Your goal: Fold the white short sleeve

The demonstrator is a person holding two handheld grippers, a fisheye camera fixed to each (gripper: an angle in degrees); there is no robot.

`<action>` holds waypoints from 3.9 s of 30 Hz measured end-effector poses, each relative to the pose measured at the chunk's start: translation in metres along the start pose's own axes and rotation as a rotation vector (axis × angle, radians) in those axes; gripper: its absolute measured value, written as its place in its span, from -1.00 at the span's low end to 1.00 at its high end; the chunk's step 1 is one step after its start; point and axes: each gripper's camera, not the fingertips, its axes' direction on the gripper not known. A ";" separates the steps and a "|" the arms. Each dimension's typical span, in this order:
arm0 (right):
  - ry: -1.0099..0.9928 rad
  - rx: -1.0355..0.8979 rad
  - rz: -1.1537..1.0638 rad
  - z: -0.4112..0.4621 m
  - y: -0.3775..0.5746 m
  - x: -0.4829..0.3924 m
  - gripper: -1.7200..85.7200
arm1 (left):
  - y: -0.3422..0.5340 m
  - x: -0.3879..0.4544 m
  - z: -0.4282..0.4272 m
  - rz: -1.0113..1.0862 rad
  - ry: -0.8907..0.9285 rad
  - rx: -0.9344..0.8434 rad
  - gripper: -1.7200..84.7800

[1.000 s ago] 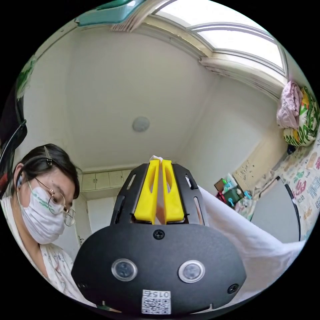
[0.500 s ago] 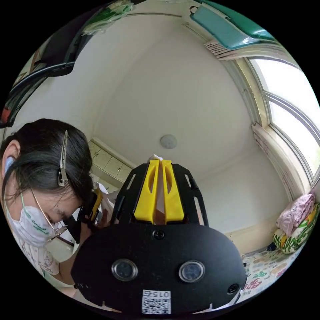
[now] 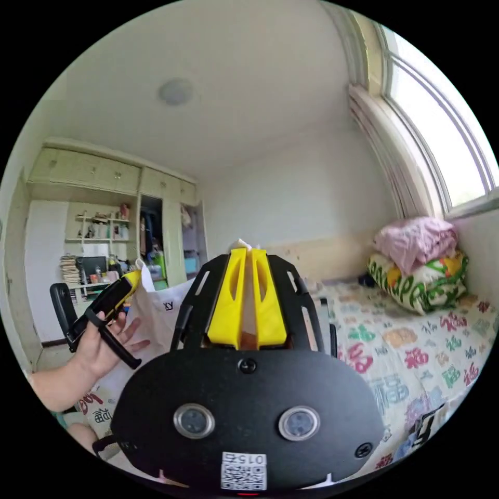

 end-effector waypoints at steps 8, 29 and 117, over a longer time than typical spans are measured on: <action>-0.179 -0.489 -0.105 0.116 0.321 0.098 -0.84 | 0.147 -0.088 0.040 0.017 -0.121 -0.481 -0.73; -0.135 -0.968 -0.428 0.225 0.771 0.128 -0.74 | 0.243 -0.182 0.172 -0.267 -0.230 -0.950 -0.77; 0.137 -0.342 0.615 0.094 -0.322 -0.034 -0.98 | -0.097 0.384 -0.037 0.238 -0.330 -1.085 -0.87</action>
